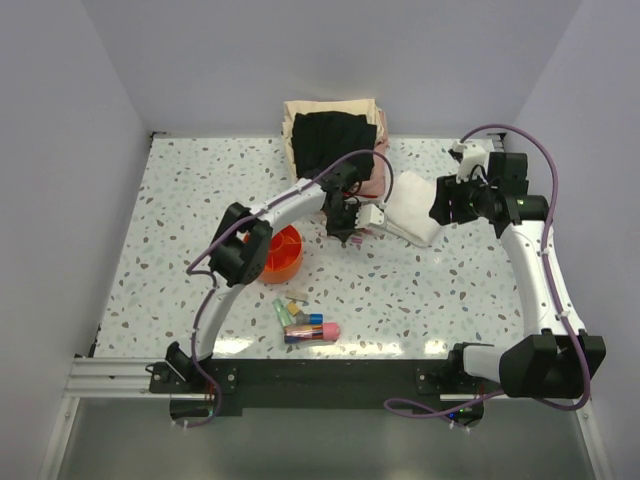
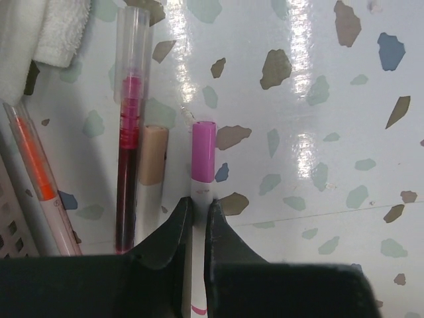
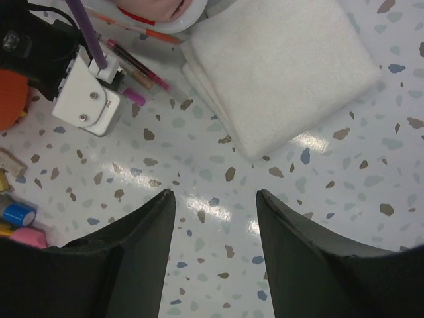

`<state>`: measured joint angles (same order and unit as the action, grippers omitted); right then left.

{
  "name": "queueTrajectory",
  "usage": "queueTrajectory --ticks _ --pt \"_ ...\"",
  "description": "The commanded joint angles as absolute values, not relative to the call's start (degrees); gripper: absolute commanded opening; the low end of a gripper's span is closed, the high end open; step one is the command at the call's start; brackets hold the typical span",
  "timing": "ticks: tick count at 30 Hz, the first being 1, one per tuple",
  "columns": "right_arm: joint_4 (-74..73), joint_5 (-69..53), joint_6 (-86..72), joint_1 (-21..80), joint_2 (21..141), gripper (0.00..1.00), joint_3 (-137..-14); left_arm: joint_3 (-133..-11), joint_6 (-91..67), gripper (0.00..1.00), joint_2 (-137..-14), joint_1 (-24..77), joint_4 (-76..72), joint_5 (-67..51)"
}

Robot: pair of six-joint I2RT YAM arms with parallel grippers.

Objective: Sort the stationery into containers
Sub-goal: Pick up the pen from the center of the board, then place the pen in the storage box.

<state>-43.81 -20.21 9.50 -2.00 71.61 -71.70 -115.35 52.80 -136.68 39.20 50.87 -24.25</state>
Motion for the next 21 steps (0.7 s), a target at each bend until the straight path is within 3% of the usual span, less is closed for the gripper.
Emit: queueTrajectory --ticks 1,7,10,14,17,21 --pt "-44.47 -18.99 10.99 -2.29 71.19 0.56 -73.74 -113.03 48.17 0.0 -132.13 40.17 53.96 -30.14" --pt "-44.47 -18.46 10.81 -2.28 71.37 0.56 -74.79 -110.67 44.13 0.0 -115.34 39.29 48.71 -39.53" --pt "-45.44 -17.41 11.69 -2.29 71.72 0.56 -75.23 -99.82 36.09 0.0 -104.44 35.08 35.46 -49.72" --pt "-46.23 -16.44 12.74 -2.2 72.16 0.56 -76.02 -80.89 16.12 0.0 -90.9 26.65 -1.46 -58.01" --pt "-46.58 -15.82 12.83 -2.2 72.33 0.56 -76.55 -70.25 5.65 0.0 -83.77 20.32 -16.11 -58.18" --pt "-47.37 -15.21 13.18 -2.28 73.04 0.56 -76.82 -60.66 1.41 0.0 -76.84 12.07 -22.67 -58.27"
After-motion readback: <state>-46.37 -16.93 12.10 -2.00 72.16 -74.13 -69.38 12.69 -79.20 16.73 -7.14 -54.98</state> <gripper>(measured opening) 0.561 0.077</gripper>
